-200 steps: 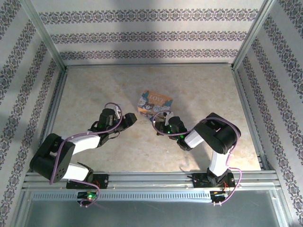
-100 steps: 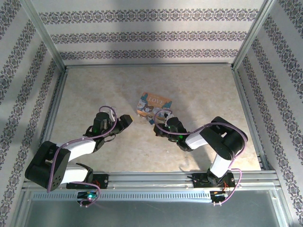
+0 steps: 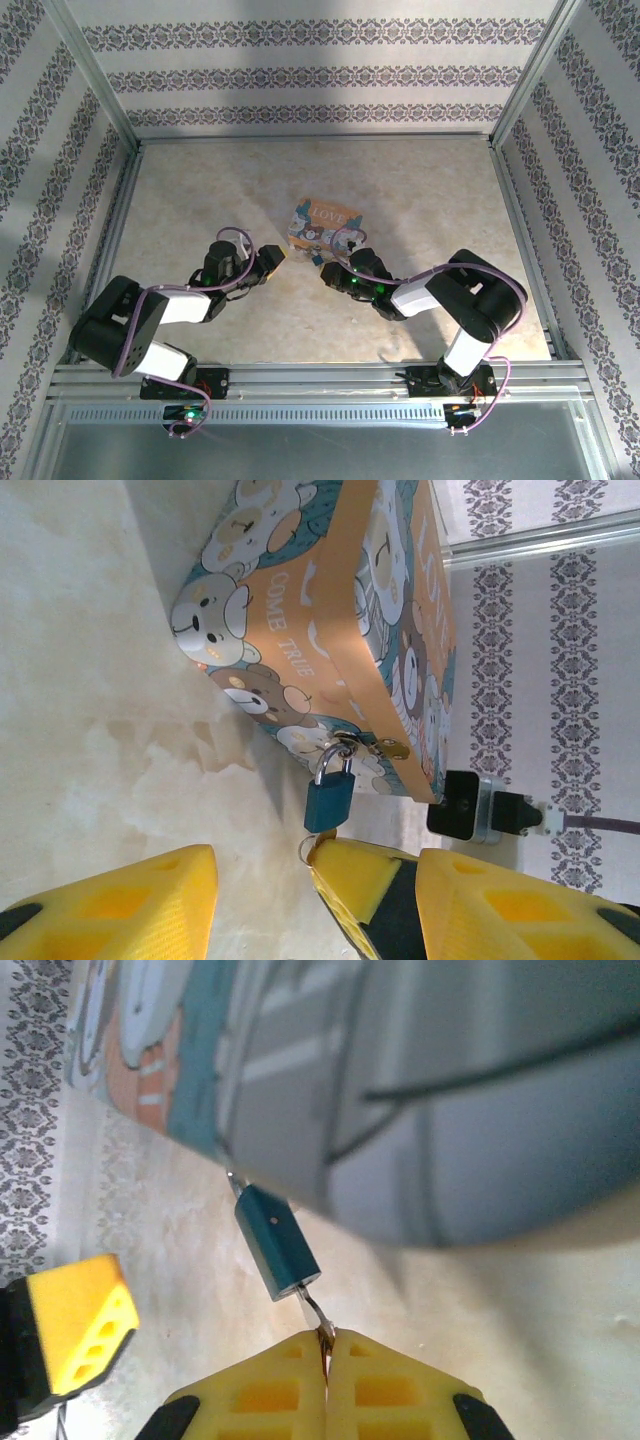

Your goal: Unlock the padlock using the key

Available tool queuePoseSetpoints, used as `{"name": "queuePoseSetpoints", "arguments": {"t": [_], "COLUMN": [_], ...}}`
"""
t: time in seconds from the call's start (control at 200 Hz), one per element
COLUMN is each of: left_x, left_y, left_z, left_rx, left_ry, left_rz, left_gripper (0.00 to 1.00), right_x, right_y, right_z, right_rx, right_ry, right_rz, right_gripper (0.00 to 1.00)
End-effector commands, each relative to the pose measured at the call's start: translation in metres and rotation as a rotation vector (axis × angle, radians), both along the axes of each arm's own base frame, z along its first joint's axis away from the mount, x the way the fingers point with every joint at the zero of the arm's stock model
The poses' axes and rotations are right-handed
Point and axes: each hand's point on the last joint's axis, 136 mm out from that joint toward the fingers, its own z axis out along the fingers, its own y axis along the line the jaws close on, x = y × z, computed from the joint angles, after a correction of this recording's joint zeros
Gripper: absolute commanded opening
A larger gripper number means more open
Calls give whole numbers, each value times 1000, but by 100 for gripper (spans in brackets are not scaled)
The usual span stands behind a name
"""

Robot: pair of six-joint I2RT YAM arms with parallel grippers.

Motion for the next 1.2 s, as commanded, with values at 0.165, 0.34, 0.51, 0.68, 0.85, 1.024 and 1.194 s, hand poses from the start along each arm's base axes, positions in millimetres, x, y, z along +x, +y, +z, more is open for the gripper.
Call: {"name": "queuePoseSetpoints", "arguments": {"t": [0.165, 0.34, 0.51, 0.68, 0.85, 1.024, 1.194], "left_x": [8, 10, 13, 14, 18, 20, 22], "left_y": [-26, -44, -56, -65, -74, -82, -84], "left_z": [17, 15, 9, 4, -1, -5, -14], "left_rx": [-62, -86, -109, -113, -128, -144, -147], "left_ry": [-58, -45, -24, -4, 13, 21, 37], "left_rz": [-49, -80, -95, -109, -112, -116, -101], "left_gripper": [51, 49, 46, 45, 43, 41, 39], "right_x": [3, 3, 3, 3, 4, 4, 5], "right_y": [13, 14, 15, 16, 17, 18, 19], "right_z": [29, 35, 38, 38, 42, 43, 45], "right_rx": [79, 88, 94, 101, 108, 113, 118], "right_ry": [-15, -18, -17, -12, -16, -14, -15], "right_rz": [6, 5, 8, 7, 9, 9, 9], "right_gripper": [0, 0, 0, 0, 0, 0, 0]}}
